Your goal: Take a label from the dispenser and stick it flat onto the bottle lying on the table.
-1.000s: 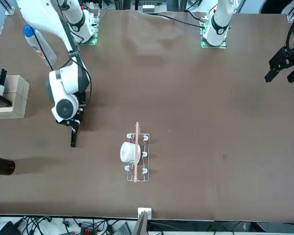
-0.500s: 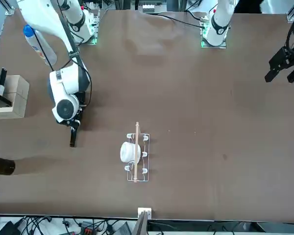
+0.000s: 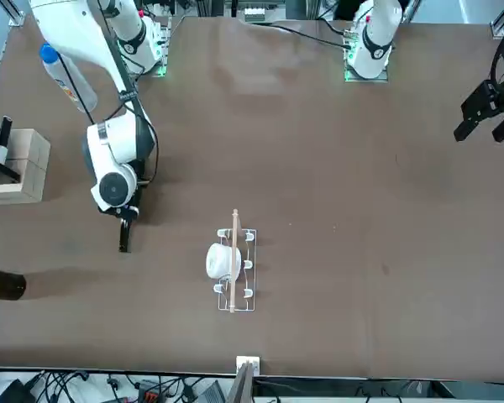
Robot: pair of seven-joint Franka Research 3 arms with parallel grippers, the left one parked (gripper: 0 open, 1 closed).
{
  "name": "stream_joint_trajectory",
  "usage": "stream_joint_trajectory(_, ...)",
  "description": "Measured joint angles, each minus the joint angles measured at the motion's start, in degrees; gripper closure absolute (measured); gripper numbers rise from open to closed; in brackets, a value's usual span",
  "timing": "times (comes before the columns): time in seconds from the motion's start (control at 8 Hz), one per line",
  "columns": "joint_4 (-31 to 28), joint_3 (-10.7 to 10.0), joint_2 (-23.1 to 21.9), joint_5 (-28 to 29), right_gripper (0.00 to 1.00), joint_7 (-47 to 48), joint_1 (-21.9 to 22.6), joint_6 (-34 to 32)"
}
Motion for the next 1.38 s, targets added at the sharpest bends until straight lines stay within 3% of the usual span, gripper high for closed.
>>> stream_joint_trajectory(0.38,1.44,0.00,0.02,0.00,0.00,0.00,0.03,-0.56)
stream_joint_trajectory(1.0,10.37,0.04,-0.79,0.00,0.00,0.00,0.17,-10.55)
stream_joint_trajectory(1.38,12.50,-0.32,-5.39,0.02,0.00,-0.02,-1.36,-11.99)
